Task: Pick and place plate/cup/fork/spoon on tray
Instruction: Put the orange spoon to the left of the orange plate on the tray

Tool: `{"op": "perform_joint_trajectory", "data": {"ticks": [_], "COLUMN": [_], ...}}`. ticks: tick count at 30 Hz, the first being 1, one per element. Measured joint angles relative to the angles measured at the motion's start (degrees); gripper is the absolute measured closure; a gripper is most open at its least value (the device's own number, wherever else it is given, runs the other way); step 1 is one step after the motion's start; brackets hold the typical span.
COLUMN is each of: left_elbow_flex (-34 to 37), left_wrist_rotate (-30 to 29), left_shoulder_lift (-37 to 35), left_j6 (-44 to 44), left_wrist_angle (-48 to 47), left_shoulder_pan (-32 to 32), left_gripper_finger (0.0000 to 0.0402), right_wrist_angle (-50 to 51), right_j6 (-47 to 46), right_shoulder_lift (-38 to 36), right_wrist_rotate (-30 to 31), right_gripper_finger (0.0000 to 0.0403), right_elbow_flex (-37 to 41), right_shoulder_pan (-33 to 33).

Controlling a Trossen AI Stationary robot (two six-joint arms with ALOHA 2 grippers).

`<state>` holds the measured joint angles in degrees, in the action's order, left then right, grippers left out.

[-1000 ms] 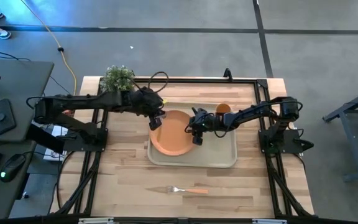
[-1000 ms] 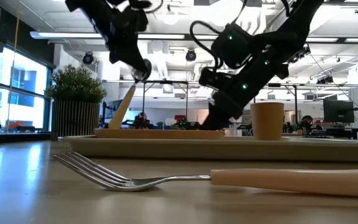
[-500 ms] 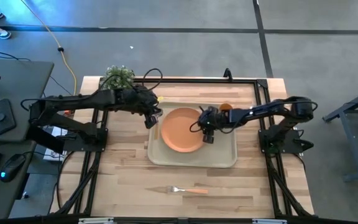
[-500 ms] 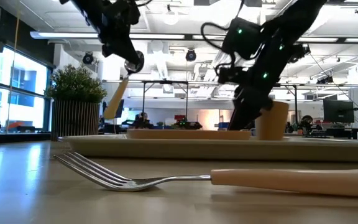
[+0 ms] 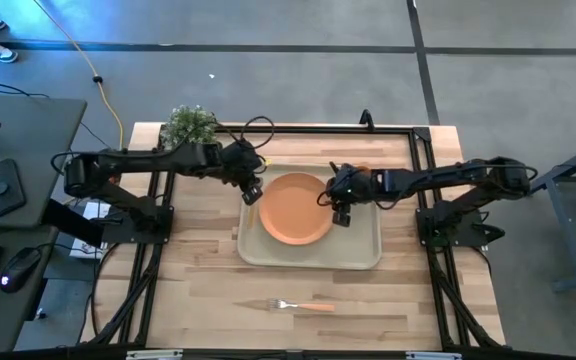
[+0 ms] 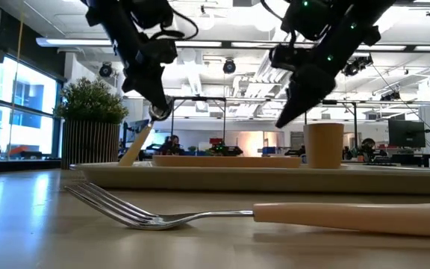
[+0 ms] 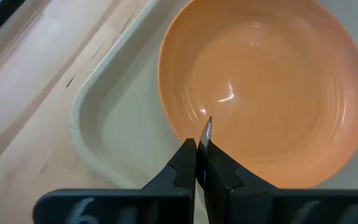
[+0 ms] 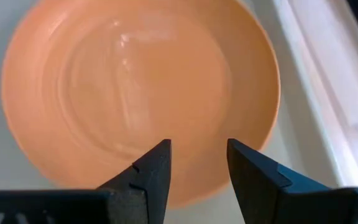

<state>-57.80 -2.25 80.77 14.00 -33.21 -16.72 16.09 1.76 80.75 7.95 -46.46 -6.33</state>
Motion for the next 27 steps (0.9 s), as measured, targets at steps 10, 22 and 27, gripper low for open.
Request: {"op": "perform_joint_trajectory", "data": {"ticks": [10,22,27], "left_elbow_flex": [-0.09,-0.04,-0.02], "left_wrist_rotate": [5.32,2.47,1.26], "left_shoulder_lift": [7.06,15.13,15.48], "left_j6": [4.06,2.8,1.79], "left_wrist_angle": [0.28,0.44,0.44], "left_shoulder_pan": [-6.19,-7.74,-7.58], "left_gripper_finger": [0.0399,0.036,0.0345], "right_wrist_angle": [-3.61,-5.08,-6.27], "right_j6": [2.49,3.81,3.78], "right_shoulder_lift": [-0.07,-0.07,-0.07], "right_wrist_rotate": [-1.69,-2.12,-2.1], "right_gripper_finger": [0.0257,0.0257,0.0257], "right_elbow_flex": [0.0,0.0,0.02], "right_shoulder_pan": [0.0,2.1,3.04]}}
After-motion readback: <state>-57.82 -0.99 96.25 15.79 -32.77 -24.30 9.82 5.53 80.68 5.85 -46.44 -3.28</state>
